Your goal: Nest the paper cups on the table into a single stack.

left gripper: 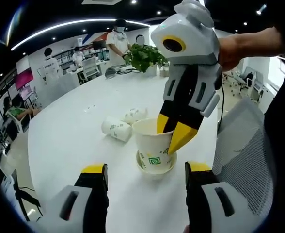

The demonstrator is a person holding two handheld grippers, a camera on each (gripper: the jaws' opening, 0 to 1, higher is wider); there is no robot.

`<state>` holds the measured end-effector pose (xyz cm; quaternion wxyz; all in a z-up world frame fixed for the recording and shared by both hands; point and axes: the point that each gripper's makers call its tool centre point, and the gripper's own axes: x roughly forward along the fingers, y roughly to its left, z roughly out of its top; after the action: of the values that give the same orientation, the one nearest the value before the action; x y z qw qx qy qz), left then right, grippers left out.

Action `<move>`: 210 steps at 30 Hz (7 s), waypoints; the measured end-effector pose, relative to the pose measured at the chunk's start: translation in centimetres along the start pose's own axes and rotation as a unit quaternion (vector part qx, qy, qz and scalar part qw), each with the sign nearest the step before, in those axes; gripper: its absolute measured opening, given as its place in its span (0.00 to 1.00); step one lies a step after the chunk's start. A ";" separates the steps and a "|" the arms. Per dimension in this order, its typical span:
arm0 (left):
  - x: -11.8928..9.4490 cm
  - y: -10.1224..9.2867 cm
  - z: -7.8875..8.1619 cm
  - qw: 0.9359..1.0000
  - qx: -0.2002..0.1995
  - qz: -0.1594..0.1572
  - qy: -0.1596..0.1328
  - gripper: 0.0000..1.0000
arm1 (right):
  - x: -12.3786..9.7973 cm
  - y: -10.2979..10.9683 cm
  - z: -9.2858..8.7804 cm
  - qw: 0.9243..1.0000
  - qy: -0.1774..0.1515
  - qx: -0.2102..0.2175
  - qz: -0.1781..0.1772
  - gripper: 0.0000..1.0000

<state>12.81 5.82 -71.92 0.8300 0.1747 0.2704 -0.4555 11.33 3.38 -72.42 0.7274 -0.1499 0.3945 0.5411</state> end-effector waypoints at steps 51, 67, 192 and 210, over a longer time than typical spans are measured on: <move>7.4 4.9 4.5 0.966 -0.257 0.029 -0.018 0.65 | -8.6 -3.6 -6.5 0.957 -0.179 0.203 -0.108 0.54; 13.7 7.8 4.4 0.924 -0.378 0.049 0.016 0.63 | -9.9 -3.4 -9.6 0.939 -0.195 0.251 -0.132 0.54; 4.3 -1.7 7.2 0.984 0.178 -0.030 -0.004 0.37 | -5.2 -2.3 3.7 0.970 -0.174 0.162 0.052 0.00; 0.4 2.4 4.3 0.999 -0.001 0.028 -0.046 0.56 | -4.1 -0.9 3.9 0.983 -0.134 0.115 0.048 0.00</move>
<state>16.29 4.50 -68.70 0.8540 0.1602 0.2273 -0.4397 13.38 2.83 -67.09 0.7595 0.0282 0.3596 0.5413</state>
